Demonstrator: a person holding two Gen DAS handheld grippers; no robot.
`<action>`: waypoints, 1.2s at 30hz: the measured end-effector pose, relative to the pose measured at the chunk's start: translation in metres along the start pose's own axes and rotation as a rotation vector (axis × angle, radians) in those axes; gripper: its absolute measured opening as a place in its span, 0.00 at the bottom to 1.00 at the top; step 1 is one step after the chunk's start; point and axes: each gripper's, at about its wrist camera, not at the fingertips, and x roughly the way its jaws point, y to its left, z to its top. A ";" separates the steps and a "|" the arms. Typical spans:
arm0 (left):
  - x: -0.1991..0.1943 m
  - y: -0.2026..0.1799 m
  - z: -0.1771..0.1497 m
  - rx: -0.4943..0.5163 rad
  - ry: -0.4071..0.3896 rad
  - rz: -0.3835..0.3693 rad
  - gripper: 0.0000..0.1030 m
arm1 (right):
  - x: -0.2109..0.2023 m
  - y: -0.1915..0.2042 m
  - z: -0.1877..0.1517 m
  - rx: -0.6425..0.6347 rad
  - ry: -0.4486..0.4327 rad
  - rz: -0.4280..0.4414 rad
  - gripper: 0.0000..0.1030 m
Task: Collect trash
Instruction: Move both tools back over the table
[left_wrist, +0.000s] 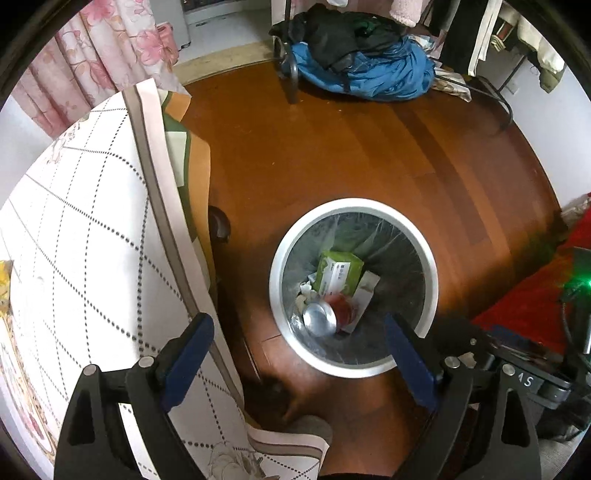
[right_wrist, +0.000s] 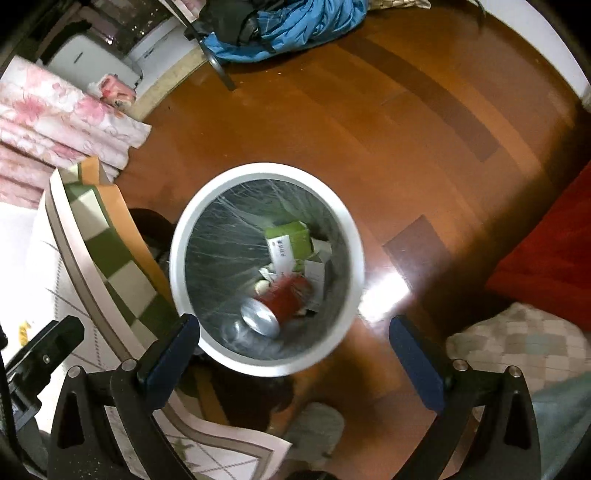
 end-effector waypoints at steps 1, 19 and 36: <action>-0.001 -0.001 0.000 0.002 -0.003 0.003 0.91 | -0.004 0.001 -0.002 -0.008 -0.003 -0.014 1.00; -0.073 0.001 -0.018 0.014 -0.121 0.040 0.91 | -0.099 0.016 -0.040 -0.085 -0.108 -0.096 1.00; -0.195 0.080 -0.037 -0.119 -0.327 0.080 0.91 | -0.227 0.102 -0.083 -0.155 -0.280 0.068 1.00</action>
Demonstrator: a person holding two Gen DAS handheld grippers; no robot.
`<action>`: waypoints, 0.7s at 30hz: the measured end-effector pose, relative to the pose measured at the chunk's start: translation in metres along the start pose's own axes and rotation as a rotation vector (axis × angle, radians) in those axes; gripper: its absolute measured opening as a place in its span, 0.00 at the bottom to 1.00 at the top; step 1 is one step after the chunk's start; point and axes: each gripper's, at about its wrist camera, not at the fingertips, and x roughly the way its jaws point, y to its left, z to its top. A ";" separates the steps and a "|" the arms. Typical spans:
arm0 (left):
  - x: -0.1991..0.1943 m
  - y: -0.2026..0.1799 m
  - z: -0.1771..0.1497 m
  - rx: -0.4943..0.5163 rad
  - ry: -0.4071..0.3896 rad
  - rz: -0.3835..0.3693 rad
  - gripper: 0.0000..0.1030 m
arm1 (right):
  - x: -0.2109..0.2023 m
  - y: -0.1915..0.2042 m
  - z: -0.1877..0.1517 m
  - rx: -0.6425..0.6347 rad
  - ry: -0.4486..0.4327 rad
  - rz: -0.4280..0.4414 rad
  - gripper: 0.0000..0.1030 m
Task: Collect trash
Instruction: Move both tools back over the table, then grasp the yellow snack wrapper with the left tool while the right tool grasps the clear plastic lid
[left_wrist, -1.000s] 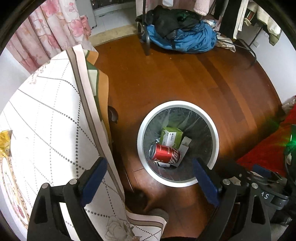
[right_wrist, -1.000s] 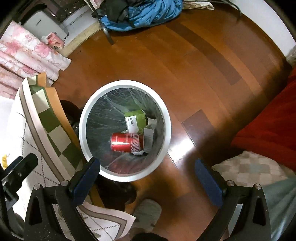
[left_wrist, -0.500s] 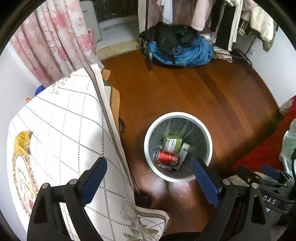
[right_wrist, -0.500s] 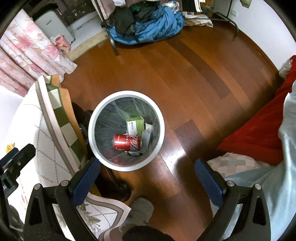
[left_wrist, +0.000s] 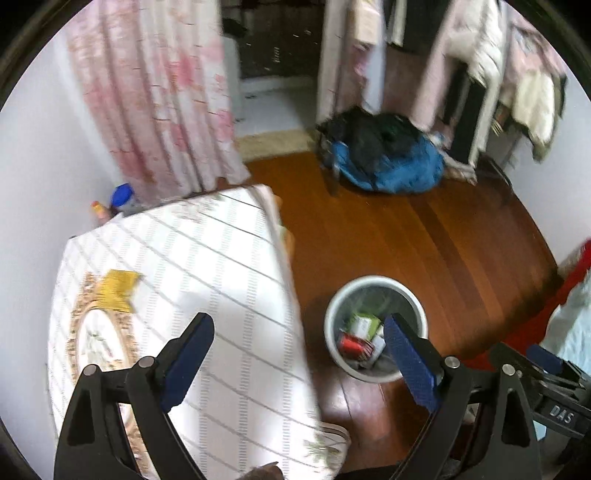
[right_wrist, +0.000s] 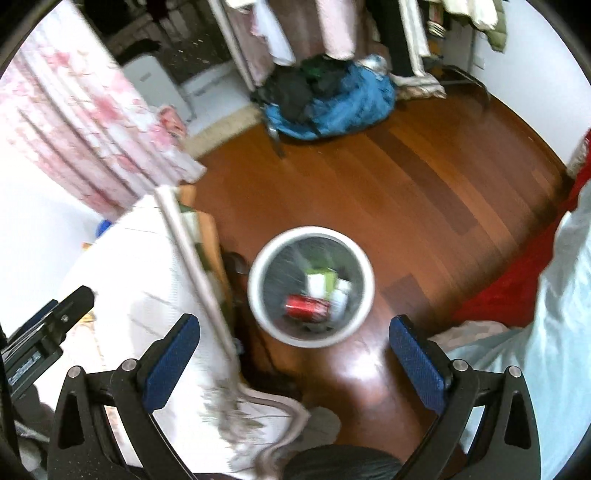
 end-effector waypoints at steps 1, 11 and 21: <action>-0.003 0.014 0.001 -0.017 -0.009 0.014 0.91 | -0.002 0.016 0.001 -0.017 -0.003 0.022 1.00; 0.029 0.211 -0.026 -0.226 0.064 0.290 0.91 | 0.074 0.194 -0.008 -0.207 0.106 0.165 1.00; 0.105 0.315 -0.060 -0.285 0.237 0.398 0.91 | 0.222 0.315 -0.026 -0.293 0.272 0.115 0.75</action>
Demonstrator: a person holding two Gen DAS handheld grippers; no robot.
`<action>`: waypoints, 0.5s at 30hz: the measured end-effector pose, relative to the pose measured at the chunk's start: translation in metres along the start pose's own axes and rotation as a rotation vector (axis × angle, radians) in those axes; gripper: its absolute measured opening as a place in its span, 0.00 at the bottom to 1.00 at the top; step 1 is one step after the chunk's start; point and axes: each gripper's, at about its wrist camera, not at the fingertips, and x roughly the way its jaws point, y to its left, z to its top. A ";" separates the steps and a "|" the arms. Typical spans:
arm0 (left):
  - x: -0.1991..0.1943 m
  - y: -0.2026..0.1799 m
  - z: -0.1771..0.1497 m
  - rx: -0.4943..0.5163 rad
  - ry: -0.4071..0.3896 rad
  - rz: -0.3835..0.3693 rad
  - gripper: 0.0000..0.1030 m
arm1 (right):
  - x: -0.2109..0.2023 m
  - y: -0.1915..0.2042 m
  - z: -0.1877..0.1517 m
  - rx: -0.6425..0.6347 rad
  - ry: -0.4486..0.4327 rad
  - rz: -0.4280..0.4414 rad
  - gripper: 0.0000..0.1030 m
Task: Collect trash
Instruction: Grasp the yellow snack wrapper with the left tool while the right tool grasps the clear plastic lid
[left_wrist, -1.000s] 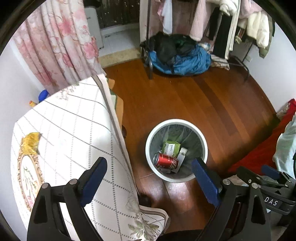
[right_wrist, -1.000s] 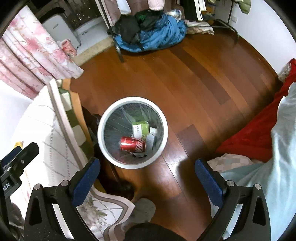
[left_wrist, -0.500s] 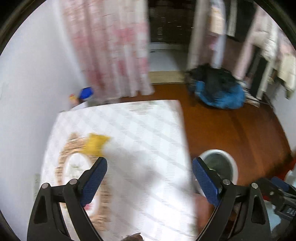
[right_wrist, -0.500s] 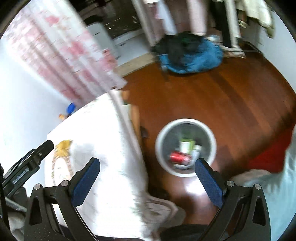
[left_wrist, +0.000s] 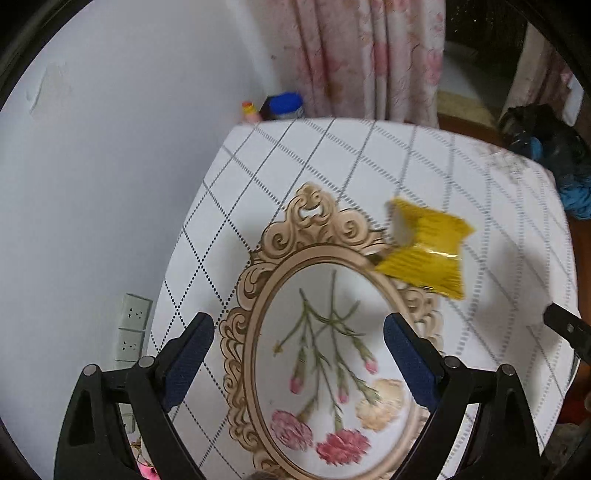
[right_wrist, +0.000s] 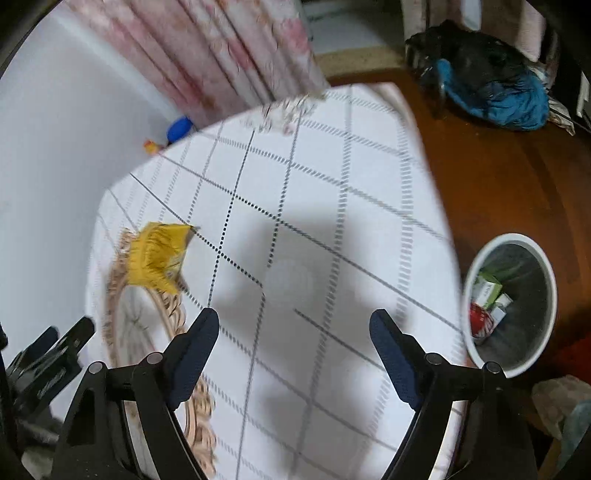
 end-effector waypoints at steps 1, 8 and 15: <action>0.004 0.002 0.000 -0.001 0.008 -0.009 0.91 | 0.012 0.005 0.003 -0.002 0.011 -0.013 0.73; 0.010 -0.011 0.018 0.021 0.027 -0.152 0.91 | 0.037 0.012 0.003 -0.045 0.023 -0.053 0.41; 0.029 -0.059 0.039 0.083 0.073 -0.282 0.90 | 0.027 -0.025 0.004 -0.019 0.040 -0.105 0.41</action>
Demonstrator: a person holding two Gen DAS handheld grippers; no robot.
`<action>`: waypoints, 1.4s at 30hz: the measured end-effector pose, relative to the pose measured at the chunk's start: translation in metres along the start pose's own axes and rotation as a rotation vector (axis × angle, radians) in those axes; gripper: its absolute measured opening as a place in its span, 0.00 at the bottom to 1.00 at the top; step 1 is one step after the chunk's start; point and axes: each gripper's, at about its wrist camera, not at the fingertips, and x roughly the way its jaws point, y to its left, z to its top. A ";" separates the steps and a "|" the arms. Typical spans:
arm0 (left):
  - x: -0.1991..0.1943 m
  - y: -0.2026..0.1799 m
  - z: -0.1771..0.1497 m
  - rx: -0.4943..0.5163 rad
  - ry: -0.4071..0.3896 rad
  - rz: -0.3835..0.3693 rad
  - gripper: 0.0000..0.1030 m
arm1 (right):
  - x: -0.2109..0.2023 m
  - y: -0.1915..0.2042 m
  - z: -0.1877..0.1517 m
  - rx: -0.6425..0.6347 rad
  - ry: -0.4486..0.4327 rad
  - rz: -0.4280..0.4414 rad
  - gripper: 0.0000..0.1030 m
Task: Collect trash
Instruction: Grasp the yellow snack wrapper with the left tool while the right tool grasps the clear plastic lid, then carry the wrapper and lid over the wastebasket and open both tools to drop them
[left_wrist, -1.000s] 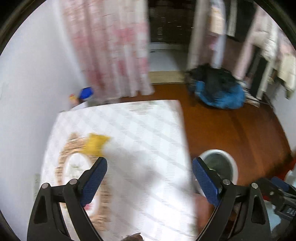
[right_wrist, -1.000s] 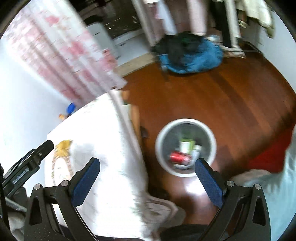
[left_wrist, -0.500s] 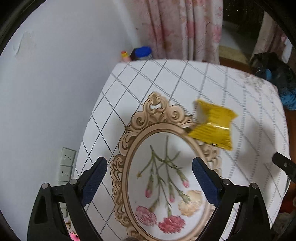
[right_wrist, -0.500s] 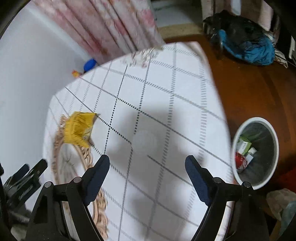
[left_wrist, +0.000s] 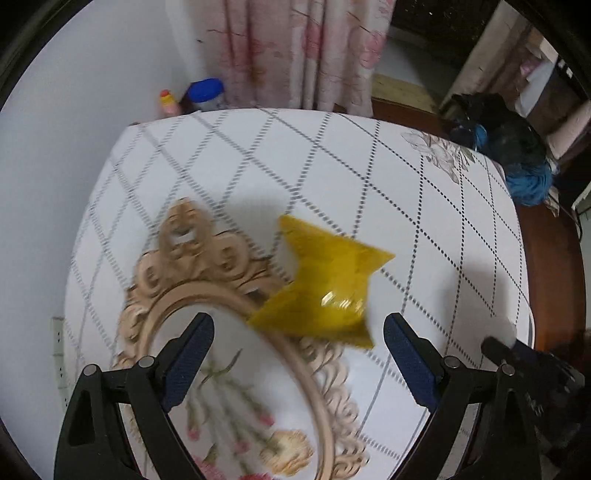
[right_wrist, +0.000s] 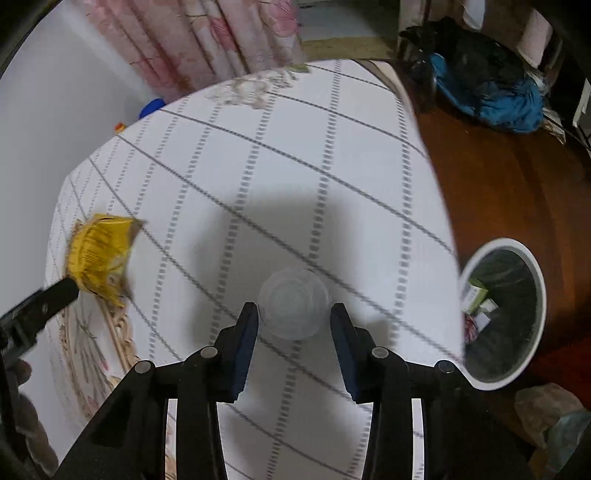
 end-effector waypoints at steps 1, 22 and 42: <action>0.004 -0.005 0.002 0.008 0.008 -0.006 0.90 | 0.000 -0.003 0.002 -0.004 0.006 0.004 0.41; -0.007 -0.012 -0.001 0.050 -0.090 0.044 0.35 | 0.000 0.005 0.005 -0.045 0.000 -0.047 0.41; -0.170 -0.066 -0.079 0.082 -0.342 -0.025 0.35 | -0.162 -0.026 -0.060 -0.028 -0.290 0.104 0.41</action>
